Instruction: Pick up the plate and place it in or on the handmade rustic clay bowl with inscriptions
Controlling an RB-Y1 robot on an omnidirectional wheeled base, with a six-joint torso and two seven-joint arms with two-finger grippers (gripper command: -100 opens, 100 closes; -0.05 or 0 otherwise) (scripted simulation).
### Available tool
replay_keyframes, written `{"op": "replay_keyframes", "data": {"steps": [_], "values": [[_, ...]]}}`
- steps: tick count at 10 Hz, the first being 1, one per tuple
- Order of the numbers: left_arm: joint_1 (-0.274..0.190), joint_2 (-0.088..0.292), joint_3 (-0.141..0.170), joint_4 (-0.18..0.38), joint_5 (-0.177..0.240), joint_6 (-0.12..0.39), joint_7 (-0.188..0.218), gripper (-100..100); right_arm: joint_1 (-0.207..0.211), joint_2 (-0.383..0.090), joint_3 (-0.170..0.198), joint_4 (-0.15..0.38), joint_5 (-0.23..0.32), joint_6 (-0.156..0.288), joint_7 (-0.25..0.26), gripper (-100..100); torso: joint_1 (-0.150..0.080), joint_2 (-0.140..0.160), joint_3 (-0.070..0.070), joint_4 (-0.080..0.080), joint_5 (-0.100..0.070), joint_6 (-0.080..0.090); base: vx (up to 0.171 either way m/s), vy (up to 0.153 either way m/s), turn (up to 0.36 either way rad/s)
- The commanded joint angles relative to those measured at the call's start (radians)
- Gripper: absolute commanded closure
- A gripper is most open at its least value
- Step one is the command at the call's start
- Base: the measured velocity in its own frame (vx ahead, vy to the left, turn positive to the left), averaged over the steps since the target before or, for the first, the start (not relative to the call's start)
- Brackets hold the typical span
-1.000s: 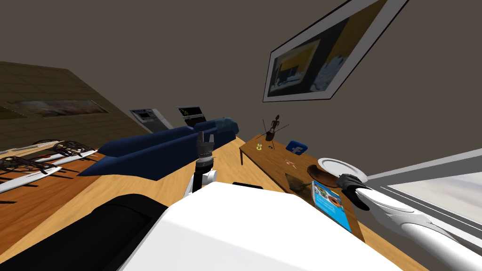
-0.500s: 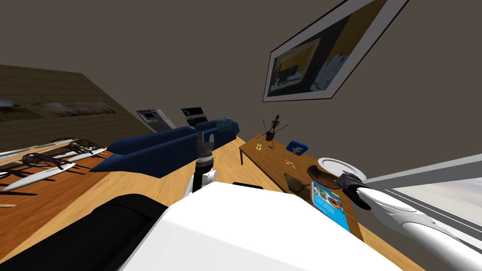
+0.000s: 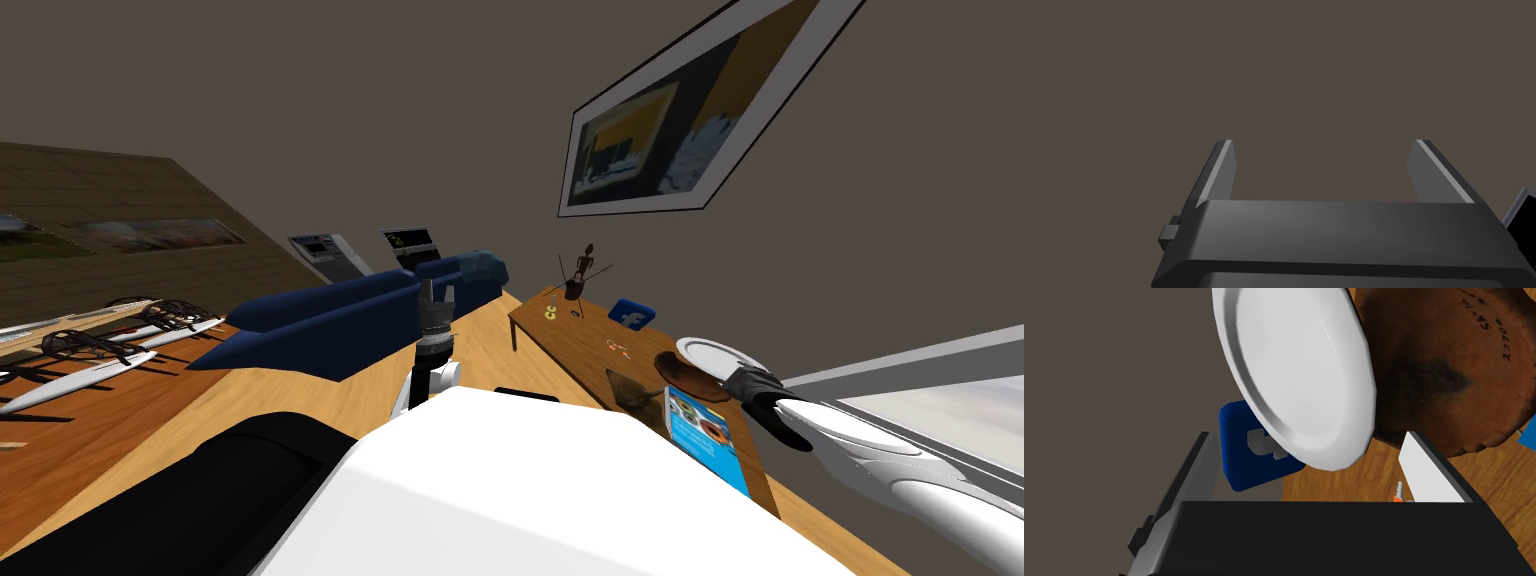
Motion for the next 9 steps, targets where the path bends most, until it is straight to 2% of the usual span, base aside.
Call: {"op": "replay_keyframes", "data": {"steps": [1, 3, 5, 7, 9], "values": [[0.000, 0.000, 0.000, 0.000, 0.000, 0.000, 0.000, 0, -0.013, 0.011, -0.047, 0.034, 0.037, -0.040, 0.007, -100, 0.000, 0.000, 0.000, 0.000, 0.000, 0.000, 0.027, 0.068, -0.027], [0.000, 0.000, 0.000, 0.000, 0.000, 0.000, 0.000, 0, -0.012, -0.004, -0.048, 0.035, 0.033, -0.052, 0.004, -100, -0.002, 0.001, 0.000, 0.000, -0.001, 0.000, 0.007, 0.029, -0.003], [0.000, 0.000, 0.000, 0.000, 0.000, 0.000, 0.000, 0, -0.010, -0.049, -0.050, 0.039, 0.020, -0.091, -0.006, -100, -0.002, 0.001, 0.001, 0.000, -0.001, 0.000, 0.018, 0.055, -0.030], [0.000, 0.000, 0.000, 0.000, 0.000, 0.000, 0.000, 0, -0.010, -0.064, -0.051, 0.041, 0.016, -0.104, -0.009, -100, -0.001, 0.000, 0.000, 0.000, 0.000, 0.000, 0.031, 0.050, -0.016], [0.000, 0.000, 0.000, 0.000, 0.000, 0.000, 0.000, 0, -0.013, -0.056, -0.063, 0.049, 0.022, -0.112, 0.003, -100, -0.003, 0.001, 0.000, 0.000, -0.001, 0.000, 0.012, 0.016, -0.002]]}}
